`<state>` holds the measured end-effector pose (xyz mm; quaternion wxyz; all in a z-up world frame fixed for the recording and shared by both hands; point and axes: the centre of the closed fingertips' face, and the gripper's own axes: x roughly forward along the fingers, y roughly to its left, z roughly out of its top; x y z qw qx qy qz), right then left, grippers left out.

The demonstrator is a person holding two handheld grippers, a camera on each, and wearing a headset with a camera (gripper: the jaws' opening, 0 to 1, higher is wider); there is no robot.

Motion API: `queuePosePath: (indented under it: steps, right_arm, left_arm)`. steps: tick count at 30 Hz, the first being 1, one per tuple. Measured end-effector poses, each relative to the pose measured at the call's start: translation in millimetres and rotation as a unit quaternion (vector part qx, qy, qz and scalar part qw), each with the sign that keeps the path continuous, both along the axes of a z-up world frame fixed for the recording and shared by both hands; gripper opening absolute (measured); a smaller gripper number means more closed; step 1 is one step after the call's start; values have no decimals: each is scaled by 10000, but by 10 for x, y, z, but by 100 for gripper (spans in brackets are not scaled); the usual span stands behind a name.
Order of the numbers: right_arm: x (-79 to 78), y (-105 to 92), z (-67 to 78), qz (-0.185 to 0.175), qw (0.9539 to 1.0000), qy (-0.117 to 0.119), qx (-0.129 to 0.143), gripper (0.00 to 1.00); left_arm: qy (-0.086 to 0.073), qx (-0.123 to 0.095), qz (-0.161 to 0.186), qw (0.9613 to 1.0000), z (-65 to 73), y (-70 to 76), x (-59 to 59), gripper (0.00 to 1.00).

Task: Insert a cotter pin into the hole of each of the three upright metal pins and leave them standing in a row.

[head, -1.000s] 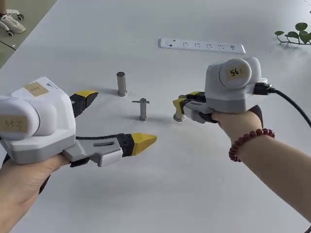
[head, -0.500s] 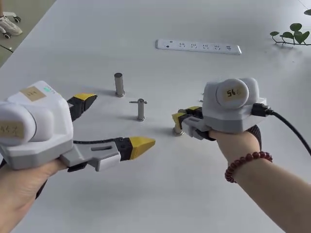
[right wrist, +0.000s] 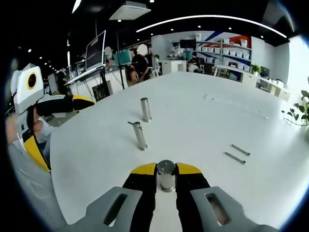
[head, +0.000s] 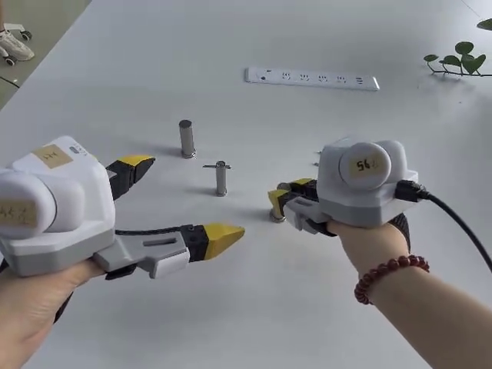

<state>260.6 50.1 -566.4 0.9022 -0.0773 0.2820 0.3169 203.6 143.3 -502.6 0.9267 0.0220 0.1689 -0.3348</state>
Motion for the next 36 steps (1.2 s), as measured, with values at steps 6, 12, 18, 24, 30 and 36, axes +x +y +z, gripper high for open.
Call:
queuePosePath:
  steps: [6, 12, 18, 24, 30, 36]
  right_arm:
    - [-43, -7, -77, -53, 9998, 188, 34, 14]
    - [-70, -25, -45, -38, 9997, 212, 135, 17]
    - [-92, -114, 66, -12, 9995, 193, 262, 19]
    - [-139, -224, 160, 138, 9995, 175, 240, 20]
    - [-106, -407, 245, 280, 9994, 133, 129, 19]
    - [105, -675, 207, 442, 9986, 144, -234, 17]
  left_arm:
    - [29, -27, 1, 10000, -3, -2, -19, 93]
    - [57, 12, -55, 10000, -17, -17, -45, 93]
    - [21, -26, -2, 10000, 14, -15, -35, 93]
    - [-8, -42, 15, 10000, 35, -14, -33, 93]
    - [-36, -7, 15, 10000, 43, -8, -51, 93]
    - [-65, 47, 14, 10000, 48, -5, -60, 92]
